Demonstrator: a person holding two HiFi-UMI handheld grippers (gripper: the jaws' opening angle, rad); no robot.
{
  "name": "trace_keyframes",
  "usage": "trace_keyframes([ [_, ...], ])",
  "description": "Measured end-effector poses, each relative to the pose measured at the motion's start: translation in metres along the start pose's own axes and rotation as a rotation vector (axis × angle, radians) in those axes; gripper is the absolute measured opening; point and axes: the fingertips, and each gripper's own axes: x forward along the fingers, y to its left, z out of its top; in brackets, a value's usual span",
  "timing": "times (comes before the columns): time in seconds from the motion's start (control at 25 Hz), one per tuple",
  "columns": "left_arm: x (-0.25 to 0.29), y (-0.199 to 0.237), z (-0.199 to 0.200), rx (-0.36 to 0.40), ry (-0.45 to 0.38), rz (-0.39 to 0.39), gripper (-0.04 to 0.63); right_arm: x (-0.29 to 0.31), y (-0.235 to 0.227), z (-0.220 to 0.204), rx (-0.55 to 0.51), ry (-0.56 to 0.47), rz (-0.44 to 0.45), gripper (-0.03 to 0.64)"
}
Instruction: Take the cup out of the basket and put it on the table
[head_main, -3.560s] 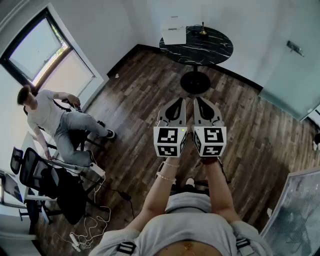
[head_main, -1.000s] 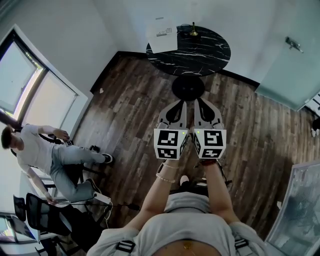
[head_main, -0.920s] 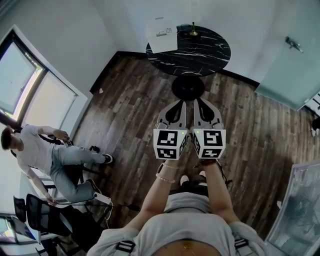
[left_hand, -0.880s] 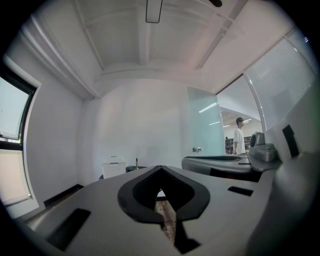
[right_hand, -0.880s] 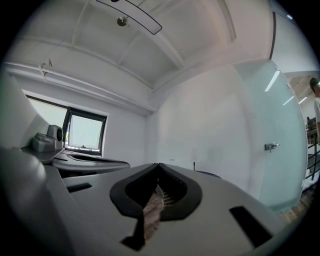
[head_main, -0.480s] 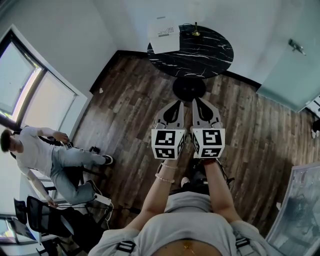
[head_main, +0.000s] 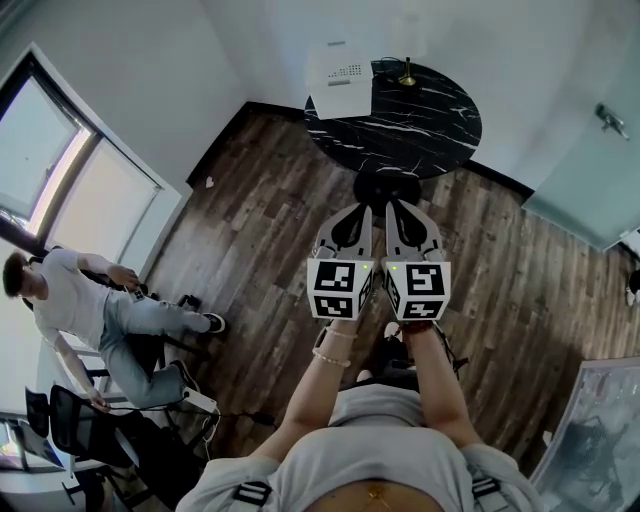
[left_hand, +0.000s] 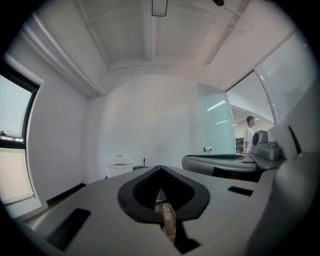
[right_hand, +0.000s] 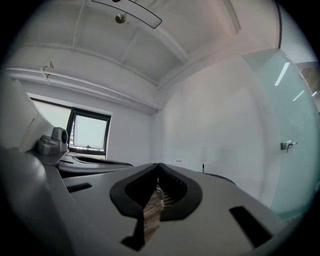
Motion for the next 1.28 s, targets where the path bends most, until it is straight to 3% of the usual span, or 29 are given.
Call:
trace_keyframes([
  [0.72,0.098,0.022,0.032,0.015,-0.034,0.148,0.006,0.094,-0.060,0.014,0.027,-0.021,0.153,0.009],
  [1.28,0.135,0.014,0.030,0.016,-0.017,0.159,0.006,0.115,-0.097,0.008,0.043,-0.013,0.162,0.009],
])
